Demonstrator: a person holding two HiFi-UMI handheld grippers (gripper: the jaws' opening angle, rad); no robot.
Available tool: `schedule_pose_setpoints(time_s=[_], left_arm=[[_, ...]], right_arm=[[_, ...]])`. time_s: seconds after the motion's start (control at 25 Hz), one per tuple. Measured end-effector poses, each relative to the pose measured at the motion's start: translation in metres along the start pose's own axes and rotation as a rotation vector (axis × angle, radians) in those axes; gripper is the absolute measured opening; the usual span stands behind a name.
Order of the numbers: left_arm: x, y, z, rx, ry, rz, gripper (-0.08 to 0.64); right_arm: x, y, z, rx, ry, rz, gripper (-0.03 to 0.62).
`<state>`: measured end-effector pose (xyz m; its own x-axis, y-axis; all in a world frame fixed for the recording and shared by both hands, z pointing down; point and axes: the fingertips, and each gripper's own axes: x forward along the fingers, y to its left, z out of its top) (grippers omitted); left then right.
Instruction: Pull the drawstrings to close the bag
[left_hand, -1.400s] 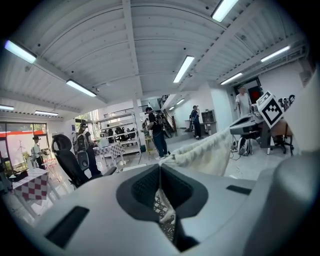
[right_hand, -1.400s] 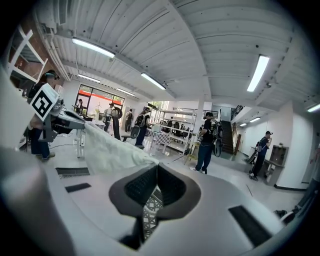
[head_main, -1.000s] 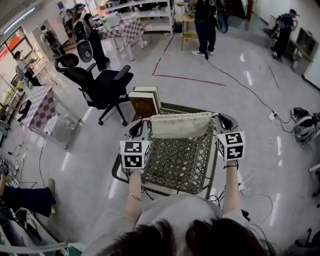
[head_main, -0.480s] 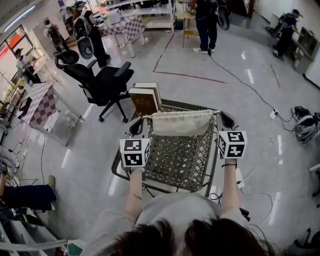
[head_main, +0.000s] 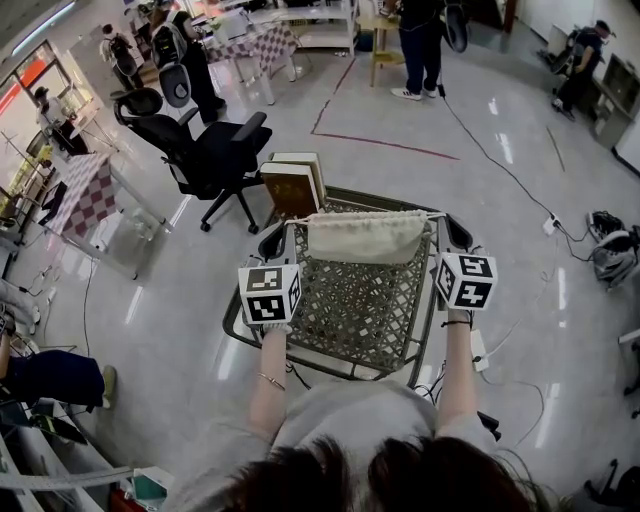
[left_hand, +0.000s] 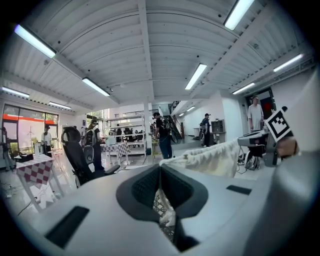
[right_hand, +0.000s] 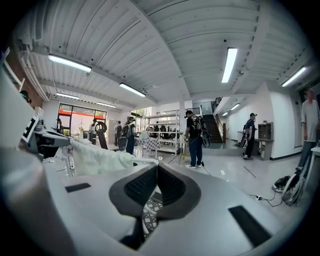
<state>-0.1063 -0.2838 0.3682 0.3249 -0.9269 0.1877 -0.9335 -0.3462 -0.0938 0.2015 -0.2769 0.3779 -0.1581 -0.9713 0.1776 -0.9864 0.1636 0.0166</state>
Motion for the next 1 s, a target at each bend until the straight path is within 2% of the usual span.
schedule_pose_setpoints(time_s=[0.28,0.72,1.0], left_arm=[[-0.010,-0.003,0.000,-0.028,-0.016,0.023,0.026],[-0.017,-0.003,-0.003,-0.060,-0.030,0.033,0.026],[-0.022,0.000,-0.001,-0.060,-0.036,0.035,0.026]], right_arm=[[-0.008,-0.004,0.003,0.048,-0.029,-0.017,0.023],[-0.011,-0.008,-0.004,0.187,-0.066,-0.010,0.023],[-0.016,-0.008,-0.001,0.178,-0.071,-0.009,0.023]])
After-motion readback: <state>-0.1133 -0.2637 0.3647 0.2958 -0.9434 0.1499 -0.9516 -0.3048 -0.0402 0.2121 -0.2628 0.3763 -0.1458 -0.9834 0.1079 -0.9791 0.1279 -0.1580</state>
